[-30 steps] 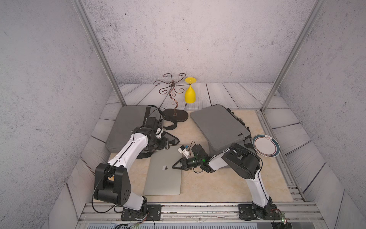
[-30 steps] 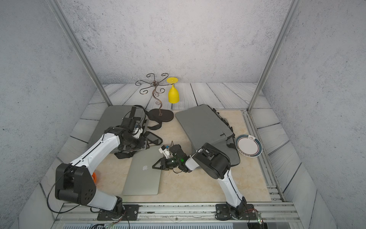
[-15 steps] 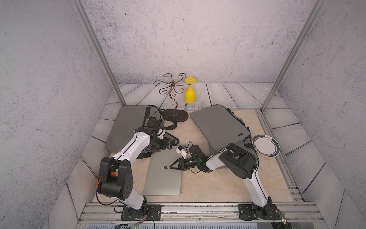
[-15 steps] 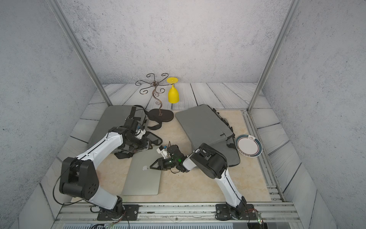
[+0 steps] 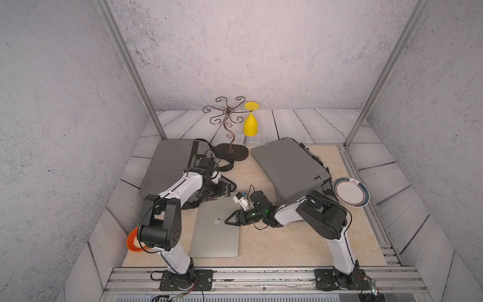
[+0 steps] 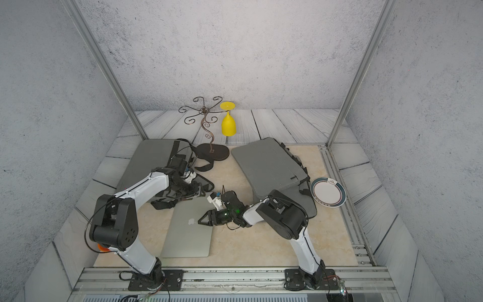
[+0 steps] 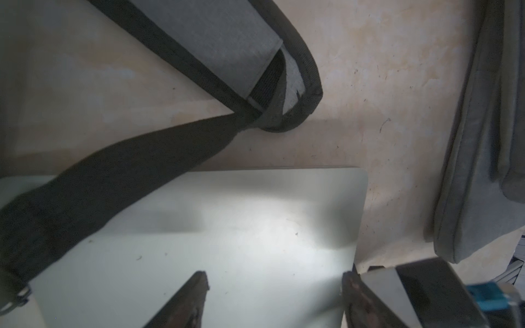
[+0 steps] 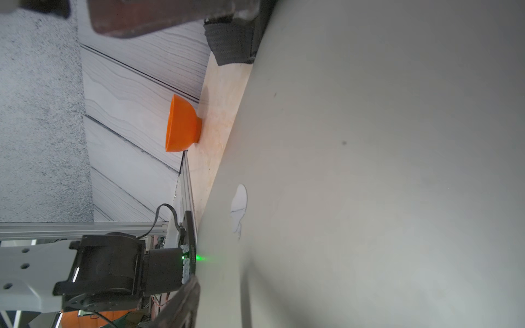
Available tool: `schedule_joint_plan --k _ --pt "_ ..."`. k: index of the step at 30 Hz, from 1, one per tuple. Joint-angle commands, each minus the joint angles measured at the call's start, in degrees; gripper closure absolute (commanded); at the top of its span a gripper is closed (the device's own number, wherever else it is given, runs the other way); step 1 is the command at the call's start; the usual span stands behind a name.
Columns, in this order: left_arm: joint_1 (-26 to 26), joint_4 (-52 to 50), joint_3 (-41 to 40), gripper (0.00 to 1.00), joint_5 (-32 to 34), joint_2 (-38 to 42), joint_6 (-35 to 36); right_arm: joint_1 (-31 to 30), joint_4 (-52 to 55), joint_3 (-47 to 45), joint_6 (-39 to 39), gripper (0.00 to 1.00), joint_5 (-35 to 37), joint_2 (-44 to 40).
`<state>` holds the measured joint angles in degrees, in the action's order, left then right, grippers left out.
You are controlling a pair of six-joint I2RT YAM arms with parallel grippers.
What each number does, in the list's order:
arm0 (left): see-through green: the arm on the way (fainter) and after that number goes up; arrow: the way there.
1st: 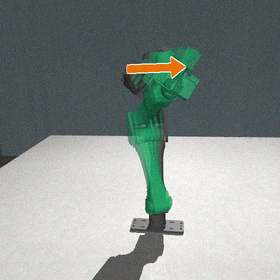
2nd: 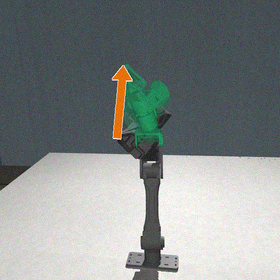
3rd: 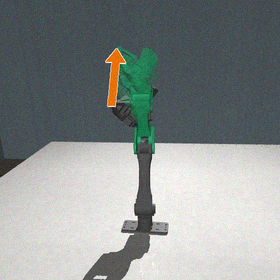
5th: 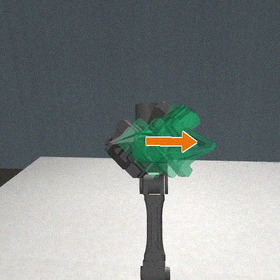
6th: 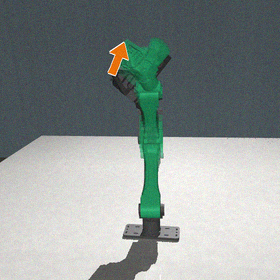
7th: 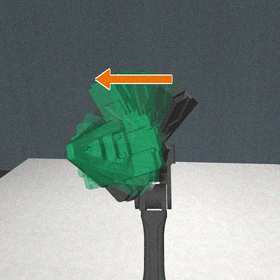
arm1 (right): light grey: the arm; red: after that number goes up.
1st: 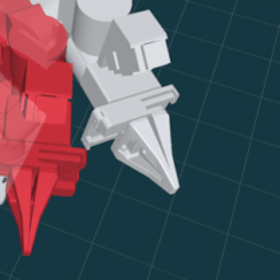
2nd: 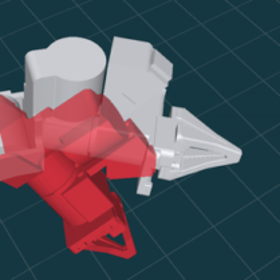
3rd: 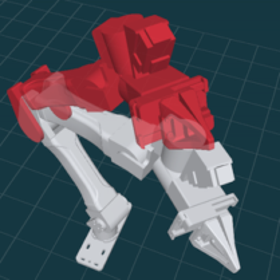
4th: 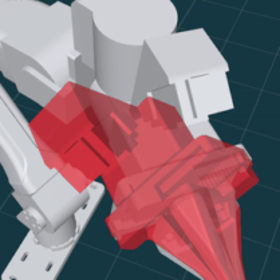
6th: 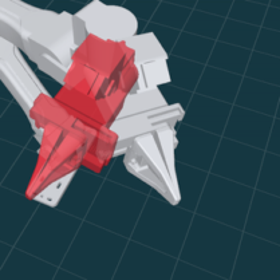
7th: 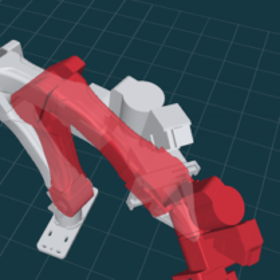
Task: Open the zippered laptop bag and take out the laptop
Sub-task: Place the laptop at the center of the board.
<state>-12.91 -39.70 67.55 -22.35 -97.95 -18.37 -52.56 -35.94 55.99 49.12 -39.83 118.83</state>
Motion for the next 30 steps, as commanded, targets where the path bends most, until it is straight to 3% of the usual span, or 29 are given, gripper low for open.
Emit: schedule_joint_plan --k 1,15,30 --pt "-0.3 2.3 2.1 0.24 -0.3 -1.7 -0.9 0.5 6.4 -2.2 -3.1 0.34 2.3 -4.3" --pt "-1.4 2.7 8.7 0.25 5.2 -10.6 2.6 1.3 10.7 -5.9 -2.9 0.39 0.9 -9.2" --pt "-0.9 -0.8 14.2 0.26 23.2 -17.1 10.1 3.4 24.0 -8.5 -9.7 0.34 5.5 -18.9"
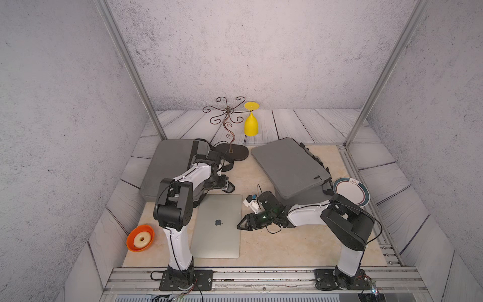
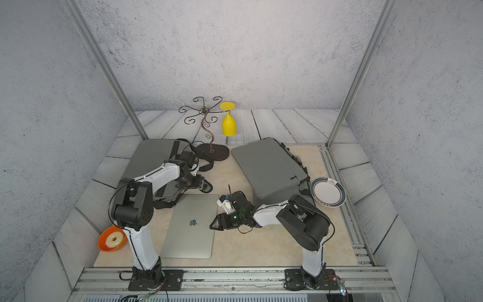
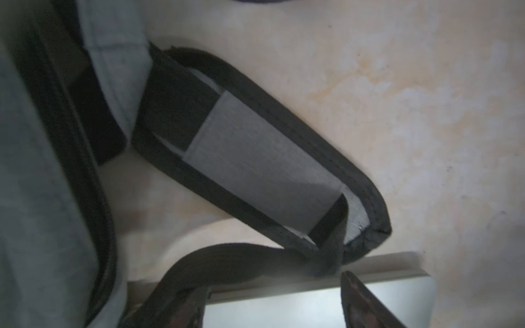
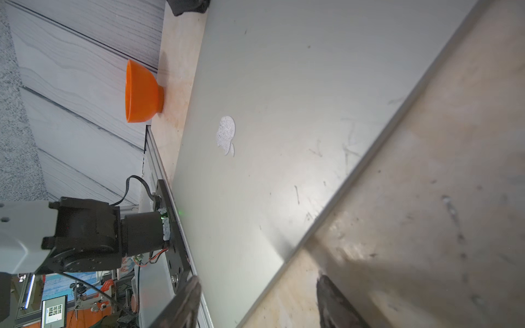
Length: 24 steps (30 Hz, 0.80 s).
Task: Open the zippered laptop bag and take out the laptop
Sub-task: Place the laptop at the center of the board.
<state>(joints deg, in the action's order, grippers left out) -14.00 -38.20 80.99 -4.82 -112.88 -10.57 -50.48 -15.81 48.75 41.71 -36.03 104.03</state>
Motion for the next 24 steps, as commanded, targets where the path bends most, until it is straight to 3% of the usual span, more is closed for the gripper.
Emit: schedule_joint_plan --k 1,14,24 --pt "0.4 -2.3 0.8 0.26 6.7 -2.5 2.3 1.8 4.4 -1.8 -2.5 0.34 2.0 -5.2" --pt "1.0 -5.1 1.5 0.28 22.0 -0.9 4.2 15.0 22.1 -2.9 -12.2 0.26 8.2 -19.6" --pt "-0.9 -9.7 1.0 0.25 13.3 10.1 1.4 32.0 37.4 3.8 -20.5 0.08 19.6 -28.6"
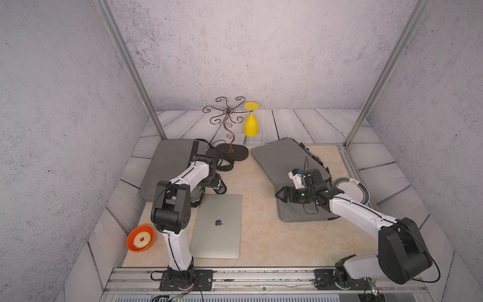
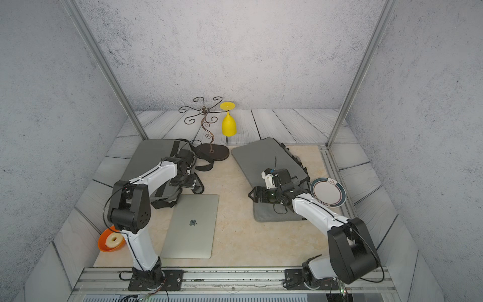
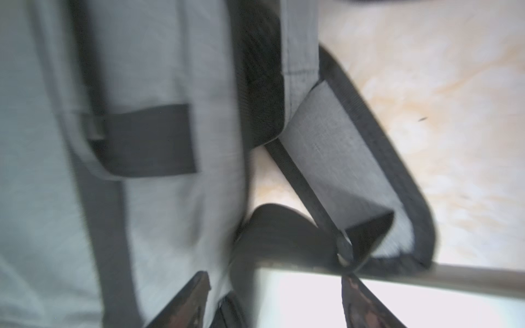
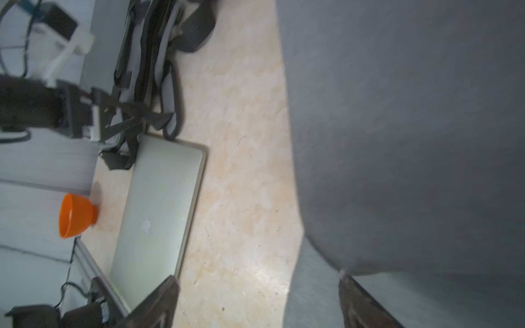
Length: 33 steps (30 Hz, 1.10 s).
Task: Open the zippered laptop bag and take out the laptop
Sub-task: Place the laptop at the center of the board, then adjust the zippered laptop bag.
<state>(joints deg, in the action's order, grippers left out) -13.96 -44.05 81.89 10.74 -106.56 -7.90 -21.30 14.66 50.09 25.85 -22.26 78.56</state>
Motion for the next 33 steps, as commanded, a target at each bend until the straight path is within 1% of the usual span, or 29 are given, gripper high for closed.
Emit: schedule_joint_plan --k 1,3,6,9,11,13,16,19,22,25,28,33 --pt "-1.6 -4.6 0.0 0.25 -3.8 5.1 -1.8 4.9 7.9 3.3 -5.5 0.07 6.8 -3.4" --pt "-3.3 -6.2 -0.4 0.25 -6.5 7.8 -3.3 8.9 9.2 5.0 -7.4 0.07 7.0 -3.4" --pt "-7.0 -5.7 -2.4 0.25 -12.7 11.8 -7.0 13.6 12.1 9.1 -11.5 0.06 8.4 -1.8" --pt "-12.0 -3.4 -4.3 0.25 -17.2 14.4 -13.1 17.8 13.3 12.8 -14.4 0.06 9.9 1.2" --pt "-15.7 0.1 -5.9 0.24 -20.6 15.2 -18.5 20.6 13.7 15.2 -16.1 0.06 10.6 3.9" --pt "-19.0 4.2 -6.9 0.24 -22.7 15.1 -23.6 22.4 13.9 17.6 -17.7 0.07 10.8 6.6" --pt "-22.8 12.0 -7.9 0.23 -24.9 13.5 -30.9 24.4 15.1 21.4 -19.8 0.08 11.0 11.7" --pt "-24.6 20.7 -8.3 0.23 -27.9 10.5 -37.7 27.0 15.6 24.8 -20.9 0.10 8.5 16.6" --pt "-25.9 27.2 -7.6 0.23 -29.0 7.3 -42.6 28.4 16.8 28.2 -21.8 0.13 6.2 21.4" --pt "-26.9 31.8 -6.5 0.23 -30.2 4.0 -46.6 28.8 16.8 31.0 -22.3 0.13 5.7 25.7" --pt "-27.4 36.4 -6.1 0.23 -31.8 0.4 -50.2 29.7 17.9 34.8 -22.9 0.15 3.6 31.0" --pt "-28.0 37.5 -1.3 0.23 -34.1 -5.3 -51.0 29.9 20.6 40.4 -24.4 0.20 -0.3 37.7"
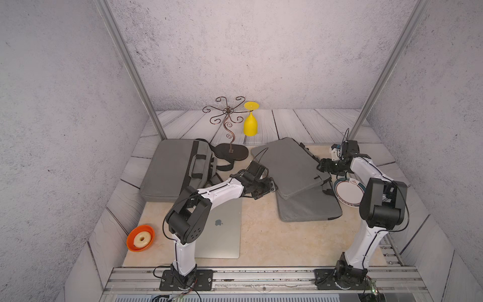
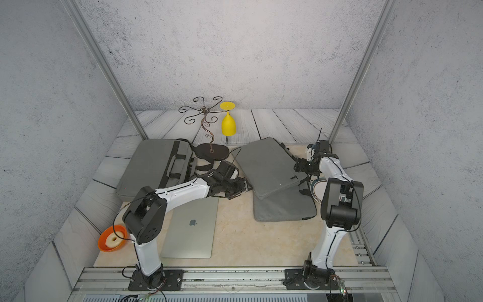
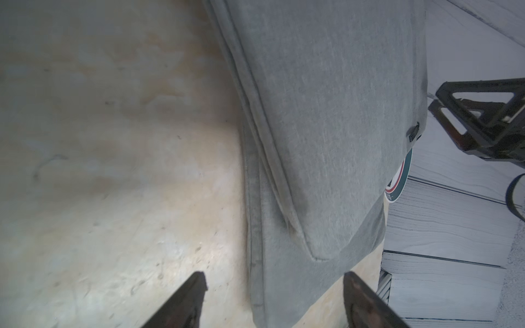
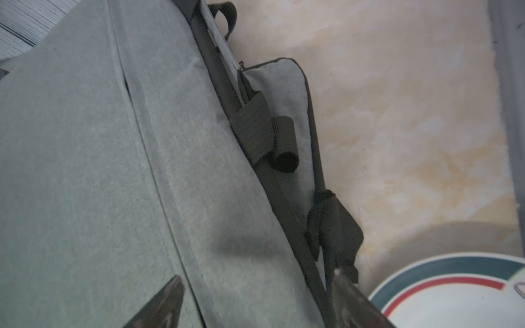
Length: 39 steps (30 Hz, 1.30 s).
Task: Open the zippered laptop bag and take out the laptop
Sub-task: Adjust the zippered laptop bag.
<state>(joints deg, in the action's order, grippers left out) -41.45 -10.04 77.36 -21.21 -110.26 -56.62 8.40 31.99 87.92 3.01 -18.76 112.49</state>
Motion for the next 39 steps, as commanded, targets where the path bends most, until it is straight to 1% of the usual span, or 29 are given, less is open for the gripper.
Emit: schedule_joint_plan --k 1,5,7,11,14,16,18,19,22,24,26,33,37,39 --pt "-0.5 4.0 4.0 0.23 -2.6 -2.7 -2.4 0.1 3.7 3.4 -1.7 0.22 -4.8 5.0" --pt "-0.6 5.4 6.6 0.24 -5.6 -7.1 -3.3 0.1 5.4 5.0 -2.2 0.26 -5.9 8.0" --pt "-0.7 5.1 7.3 0.26 -6.6 -8.6 -3.1 0.0 5.4 4.5 -2.8 0.32 -6.8 8.7" --pt "-0.7 5.4 8.7 0.33 -7.7 -10.4 -2.6 -0.4 6.1 3.2 -4.2 0.52 -5.8 8.3" --pt "-0.7 5.3 10.7 0.47 -8.9 -11.8 -1.4 -0.5 4.4 0.3 -4.1 0.65 -5.1 5.9" --pt "-0.7 3.9 12.2 0.59 -9.7 -12.2 0.6 -0.5 4.8 -0.8 -4.2 0.78 -5.1 4.6" --pt "-0.6 2.8 12.8 0.69 -10.4 -12.1 2.1 -0.7 4.6 -2.2 -3.9 0.90 -5.2 2.7" --pt "-0.5 2.0 13.1 0.75 -10.8 -11.8 3.0 -0.7 4.3 -3.2 -3.5 0.94 -5.1 1.7" --pt "0.1 -0.4 13.8 0.89 -11.1 -10.4 5.8 -0.7 3.5 -5.8 -2.2 0.98 -6.3 -2.3" --pt "0.9 -3.5 14.9 0.94 -11.0 -9.4 8.3 -0.9 2.8 -8.0 -0.3 1.00 -7.9 -5.1" --pt "2.0 -5.9 15.6 0.97 -11.1 -8.2 10.9 -1.4 2.0 -10.7 1.4 1.00 -9.3 -8.1" --pt "6.8 -15.2 19.4 0.98 -11.5 -5.8 21.6 -5.3 2.4 -19.0 5.7 1.00 -8.3 -20.2" --pt "9.7 -18.0 20.5 0.98 -10.2 -5.3 26.2 -9.7 3.0 -25.1 10.8 1.00 -6.8 -28.7" --pt "11.1 -19.3 21.0 0.98 -10.0 -5.6 28.8 -13.2 3.1 -28.3 14.1 1.00 -4.3 -33.3"
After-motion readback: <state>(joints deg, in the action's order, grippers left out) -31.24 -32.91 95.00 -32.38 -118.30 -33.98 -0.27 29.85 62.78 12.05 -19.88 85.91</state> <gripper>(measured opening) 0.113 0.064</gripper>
